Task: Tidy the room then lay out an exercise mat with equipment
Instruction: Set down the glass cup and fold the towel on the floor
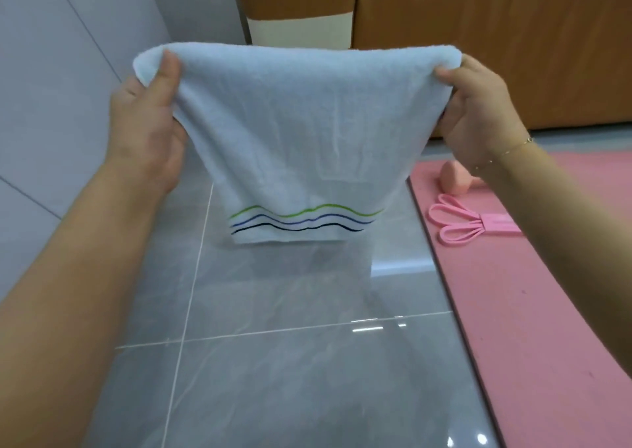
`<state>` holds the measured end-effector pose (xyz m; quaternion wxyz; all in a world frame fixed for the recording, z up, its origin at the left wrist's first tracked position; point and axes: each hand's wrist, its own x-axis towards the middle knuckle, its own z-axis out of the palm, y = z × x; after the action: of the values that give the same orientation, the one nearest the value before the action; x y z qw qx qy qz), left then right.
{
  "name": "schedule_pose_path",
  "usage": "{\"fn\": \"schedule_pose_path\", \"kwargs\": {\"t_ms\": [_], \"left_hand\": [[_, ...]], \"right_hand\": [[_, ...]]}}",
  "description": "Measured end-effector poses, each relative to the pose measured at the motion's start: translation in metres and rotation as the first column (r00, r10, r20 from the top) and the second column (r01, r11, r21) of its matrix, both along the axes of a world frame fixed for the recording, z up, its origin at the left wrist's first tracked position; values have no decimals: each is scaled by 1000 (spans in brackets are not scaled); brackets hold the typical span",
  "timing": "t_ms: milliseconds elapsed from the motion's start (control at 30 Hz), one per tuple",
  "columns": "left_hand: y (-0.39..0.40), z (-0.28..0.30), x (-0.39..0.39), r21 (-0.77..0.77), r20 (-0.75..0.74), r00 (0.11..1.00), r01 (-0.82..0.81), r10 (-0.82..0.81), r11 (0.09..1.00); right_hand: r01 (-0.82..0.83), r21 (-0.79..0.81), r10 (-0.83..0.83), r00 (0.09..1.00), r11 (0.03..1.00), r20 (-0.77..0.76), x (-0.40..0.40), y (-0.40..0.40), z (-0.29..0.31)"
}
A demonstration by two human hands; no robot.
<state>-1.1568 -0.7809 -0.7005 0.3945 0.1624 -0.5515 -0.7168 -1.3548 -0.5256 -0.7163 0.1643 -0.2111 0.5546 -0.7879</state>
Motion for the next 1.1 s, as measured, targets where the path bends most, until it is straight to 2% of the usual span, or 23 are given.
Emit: {"fn": "schedule_pose_path", "kwargs": {"t_ms": [100,233,333,467,600,733,833,933,1000,1100], "left_hand": [[2,4,4,-122,11,999,-44,46,992],[0,5,16,-381,235,969,21,75,924],[-3,-3,23,-506,278,924,-91,262,858],[-9,-12,20,-349,229,923,-219,310,911],[-24,-5,2,-182,114,967,-203,226,962],[-32,21,-22,-110,-45,985,-170,166,979],[-35,32,-27,-144,-153,982,-132,109,981],[-37,28,-16,-192,-115,989,-116,95,974],[-29,12,3,-210,6,990,-140,144,968],[-3,-39,45,-190,169,970,-140,173,972]], "right_hand": [[-5,7,6,995,1000,-97,0,3,9],[85,1,-84,986,996,-146,6,-1,11],[144,50,-136,982,988,-132,2,-3,7],[188,118,-172,976,975,-136,-4,-7,-3],[185,87,-170,972,979,-161,-14,-16,-1],[182,-27,-184,969,983,-164,-27,-22,17],[162,-129,-181,972,978,-151,-30,-21,28],[96,-162,-116,986,982,-116,-22,-12,28],[25,-162,-29,999,986,-27,-8,-1,15],[-104,-14,105,991,994,78,22,25,-29]]}}
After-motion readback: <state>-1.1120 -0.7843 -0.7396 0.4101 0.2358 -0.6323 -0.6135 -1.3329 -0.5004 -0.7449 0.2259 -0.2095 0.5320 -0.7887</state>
